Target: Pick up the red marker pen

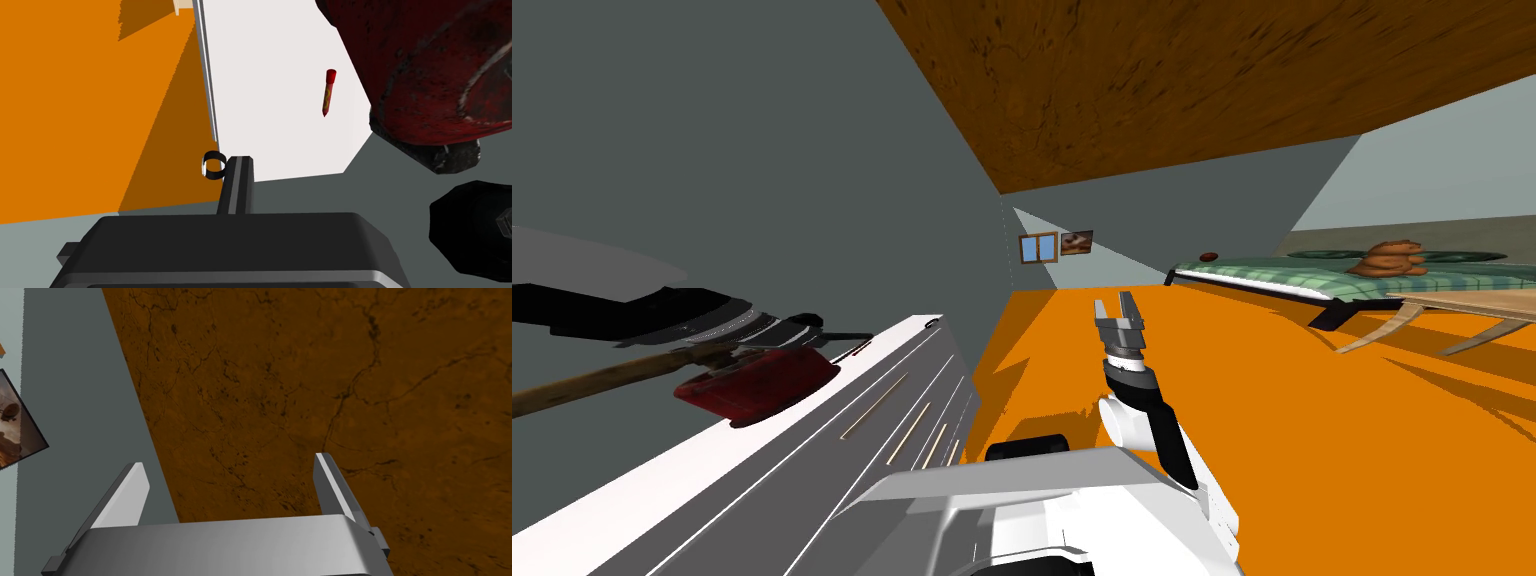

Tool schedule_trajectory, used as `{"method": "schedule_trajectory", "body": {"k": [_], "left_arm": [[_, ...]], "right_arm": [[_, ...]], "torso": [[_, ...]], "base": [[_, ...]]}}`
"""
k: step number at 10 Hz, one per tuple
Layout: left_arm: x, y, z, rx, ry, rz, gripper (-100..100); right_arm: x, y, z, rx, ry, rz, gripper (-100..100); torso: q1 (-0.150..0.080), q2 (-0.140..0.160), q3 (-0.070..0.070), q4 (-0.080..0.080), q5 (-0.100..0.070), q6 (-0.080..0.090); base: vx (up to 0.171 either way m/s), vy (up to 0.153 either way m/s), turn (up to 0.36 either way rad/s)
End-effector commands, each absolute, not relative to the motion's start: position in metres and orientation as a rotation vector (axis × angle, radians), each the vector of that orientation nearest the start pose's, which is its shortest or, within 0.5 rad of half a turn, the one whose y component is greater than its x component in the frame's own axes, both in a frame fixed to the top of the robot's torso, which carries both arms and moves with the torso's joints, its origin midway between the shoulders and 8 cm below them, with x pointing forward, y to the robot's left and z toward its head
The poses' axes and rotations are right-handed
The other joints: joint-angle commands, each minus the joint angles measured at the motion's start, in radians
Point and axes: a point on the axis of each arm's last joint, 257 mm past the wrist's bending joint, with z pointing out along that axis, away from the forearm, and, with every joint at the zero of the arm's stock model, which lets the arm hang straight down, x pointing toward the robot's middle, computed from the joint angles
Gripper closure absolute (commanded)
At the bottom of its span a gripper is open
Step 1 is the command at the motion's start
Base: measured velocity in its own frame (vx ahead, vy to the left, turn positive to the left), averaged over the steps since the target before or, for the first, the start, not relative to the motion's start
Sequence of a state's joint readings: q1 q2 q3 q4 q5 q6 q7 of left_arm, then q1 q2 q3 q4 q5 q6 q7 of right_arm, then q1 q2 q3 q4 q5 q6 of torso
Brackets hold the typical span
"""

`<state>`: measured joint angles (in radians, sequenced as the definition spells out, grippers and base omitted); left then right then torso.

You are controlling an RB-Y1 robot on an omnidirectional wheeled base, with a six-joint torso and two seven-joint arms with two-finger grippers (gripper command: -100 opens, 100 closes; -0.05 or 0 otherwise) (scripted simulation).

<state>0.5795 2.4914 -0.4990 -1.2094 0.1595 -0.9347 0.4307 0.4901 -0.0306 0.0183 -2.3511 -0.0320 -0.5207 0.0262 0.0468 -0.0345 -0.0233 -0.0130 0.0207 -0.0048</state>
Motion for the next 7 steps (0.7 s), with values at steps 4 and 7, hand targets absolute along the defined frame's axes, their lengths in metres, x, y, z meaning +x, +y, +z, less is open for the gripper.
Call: {"method": "schedule_trajectory", "body": {"k": [4,7], "left_arm": [[0.330,0.615,-0.073,0.085,2.792,0.021,-100],[0.318,0.615,-0.086,0.064,2.814,-0.006,-100]], "right_arm": [[0.326,-0.268,0.062,0.568,0.553,1.345,0],[0.326,-0.268,0.062,0.568,0.554,1.344,0]], "torso": [[0.000,-0.001,0.000,0.000,0.000,0.000],[0.012,-0.010,-0.006,-0.003,0.004,0.000]], "base": [[0.026,0.024,-0.022],[0.121,0.129,-0.062]]}}
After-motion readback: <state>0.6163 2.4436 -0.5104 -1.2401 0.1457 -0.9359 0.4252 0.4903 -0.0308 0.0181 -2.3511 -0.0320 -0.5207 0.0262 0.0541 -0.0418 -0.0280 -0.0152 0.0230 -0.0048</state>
